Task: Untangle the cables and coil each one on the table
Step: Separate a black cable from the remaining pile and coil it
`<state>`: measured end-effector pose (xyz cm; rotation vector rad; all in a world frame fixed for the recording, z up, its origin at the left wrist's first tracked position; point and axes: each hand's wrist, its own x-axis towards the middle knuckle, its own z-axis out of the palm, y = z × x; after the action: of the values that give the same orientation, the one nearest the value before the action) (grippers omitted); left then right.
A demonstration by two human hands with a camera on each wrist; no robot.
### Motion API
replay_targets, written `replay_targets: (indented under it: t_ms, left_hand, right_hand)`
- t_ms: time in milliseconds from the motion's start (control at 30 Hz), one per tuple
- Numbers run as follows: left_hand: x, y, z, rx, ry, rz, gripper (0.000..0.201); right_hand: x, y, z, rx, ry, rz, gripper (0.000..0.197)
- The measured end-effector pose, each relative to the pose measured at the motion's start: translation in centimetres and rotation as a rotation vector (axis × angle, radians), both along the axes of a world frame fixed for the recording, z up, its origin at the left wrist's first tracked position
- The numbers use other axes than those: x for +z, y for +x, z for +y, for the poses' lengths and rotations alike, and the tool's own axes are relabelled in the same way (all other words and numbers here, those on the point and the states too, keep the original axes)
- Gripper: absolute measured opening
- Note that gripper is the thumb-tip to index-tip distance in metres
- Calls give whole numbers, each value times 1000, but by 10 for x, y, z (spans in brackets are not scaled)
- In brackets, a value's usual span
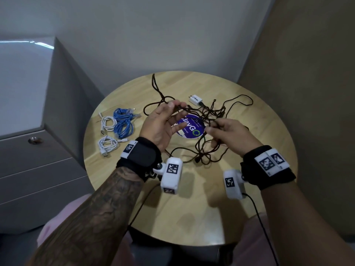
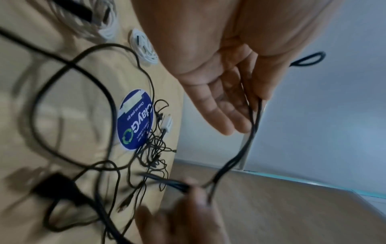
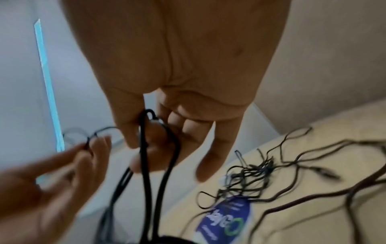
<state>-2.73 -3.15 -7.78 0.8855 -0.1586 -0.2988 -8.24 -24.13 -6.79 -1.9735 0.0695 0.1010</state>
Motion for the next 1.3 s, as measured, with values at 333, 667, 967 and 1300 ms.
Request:
replay_targets:
  t_ms: [333,667,967,1300]
  left_hand:
    - [-8,-50,-27,-352,586,-162,31]
    - [0,-56,-25,-167,538,-285,18]
    - [5,-60,-21,-395,485,-223,21]
    - [-1,-34,1,-9,873,-306,26]
  right_hand:
    - [34,-4,11,-261,674,-192,20]
    - [36,-10,15,-278,651,-236,21]
    - [24,-10,35,-167,600,-241,15]
    - [22,-12,14,-315,380,-240,25]
